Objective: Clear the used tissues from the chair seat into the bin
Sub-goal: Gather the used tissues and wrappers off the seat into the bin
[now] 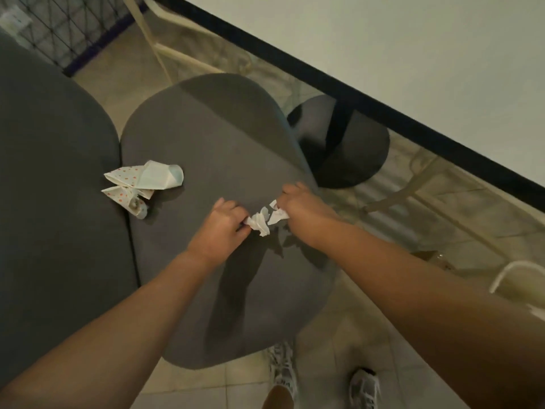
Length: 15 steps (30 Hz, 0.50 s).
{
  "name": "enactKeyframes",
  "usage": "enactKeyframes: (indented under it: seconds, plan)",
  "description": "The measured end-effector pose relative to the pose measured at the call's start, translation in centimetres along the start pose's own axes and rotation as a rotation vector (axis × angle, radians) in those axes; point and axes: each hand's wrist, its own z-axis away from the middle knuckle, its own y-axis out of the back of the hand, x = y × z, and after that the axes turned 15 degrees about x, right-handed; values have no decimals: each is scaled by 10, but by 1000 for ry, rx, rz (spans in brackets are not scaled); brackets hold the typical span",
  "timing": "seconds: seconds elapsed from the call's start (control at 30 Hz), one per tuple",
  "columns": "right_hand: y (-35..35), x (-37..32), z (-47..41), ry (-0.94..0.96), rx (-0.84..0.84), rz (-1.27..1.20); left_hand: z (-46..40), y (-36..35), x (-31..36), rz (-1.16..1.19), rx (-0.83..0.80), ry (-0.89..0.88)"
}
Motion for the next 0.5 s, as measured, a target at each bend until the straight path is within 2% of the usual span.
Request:
enactKeyframes:
  seconds: [0.1,0.23,0.5]
  plan:
    - [10,20,41,-12,65,7,-2,-6,41,35,31,-109]
    - [24,56,95,-34,109,18,-9,-18,100,118,-10,-228]
    - [56,132,211,-245,277,-69,-19,-56,240,248,-156,-383]
